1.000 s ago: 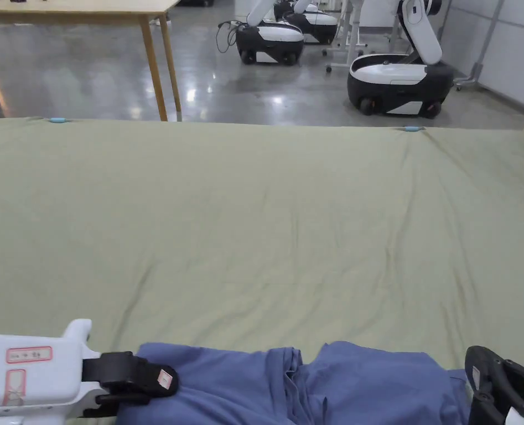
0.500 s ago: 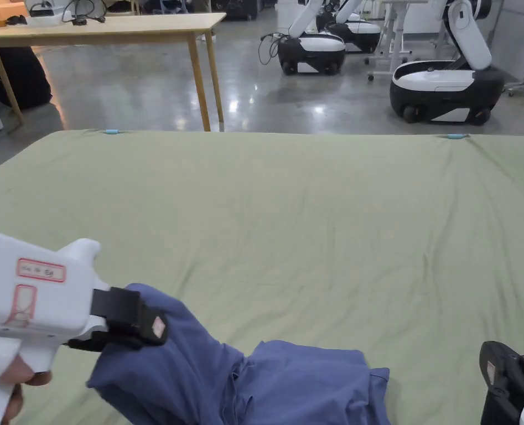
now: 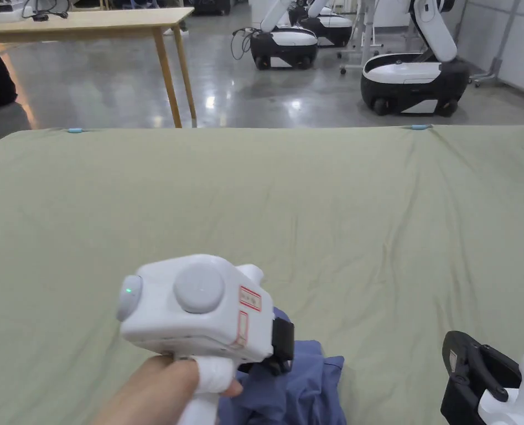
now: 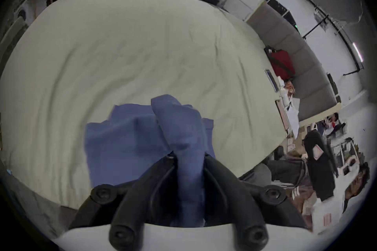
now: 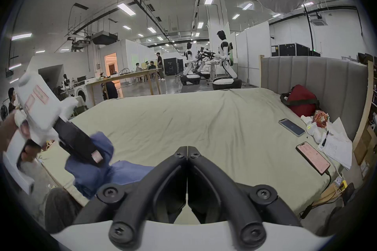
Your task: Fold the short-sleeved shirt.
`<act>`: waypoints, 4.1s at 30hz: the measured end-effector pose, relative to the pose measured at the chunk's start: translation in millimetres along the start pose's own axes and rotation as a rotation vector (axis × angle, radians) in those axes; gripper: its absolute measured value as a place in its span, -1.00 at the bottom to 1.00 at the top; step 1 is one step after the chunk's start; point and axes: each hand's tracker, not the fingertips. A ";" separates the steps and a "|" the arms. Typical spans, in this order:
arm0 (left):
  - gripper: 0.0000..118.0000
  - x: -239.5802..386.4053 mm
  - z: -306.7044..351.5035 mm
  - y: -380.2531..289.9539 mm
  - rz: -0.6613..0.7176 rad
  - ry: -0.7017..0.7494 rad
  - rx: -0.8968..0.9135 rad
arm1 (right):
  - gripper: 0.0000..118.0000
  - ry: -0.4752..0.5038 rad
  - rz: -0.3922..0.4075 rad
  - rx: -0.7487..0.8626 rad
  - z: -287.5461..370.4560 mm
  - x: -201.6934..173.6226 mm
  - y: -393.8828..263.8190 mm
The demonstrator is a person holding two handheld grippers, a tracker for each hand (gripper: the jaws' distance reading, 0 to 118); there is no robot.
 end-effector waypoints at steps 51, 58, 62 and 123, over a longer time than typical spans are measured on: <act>0.95 -210.4 -17.5 -20.1 0.236 -0.600 -0.030 | -0.98 0.897 -0.836 -0.799 -211.5 25.6 -107.1; -0.59 -194.1 -60.4 -6.4 0.207 -0.638 -0.068 | -0.98 0.859 -0.838 -0.805 -208.4 23.6 -97.6; -0.60 -208.7 -44.8 -4.3 0.189 -0.539 -0.045 | -0.98 0.793 -0.648 -0.744 -191.3 16.4 -68.2; -1.00 -26.2 102.1 -15.6 -0.221 0.389 0.974 | -0.98 -0.065 0.176 0.143 -79.5 -38.7 86.9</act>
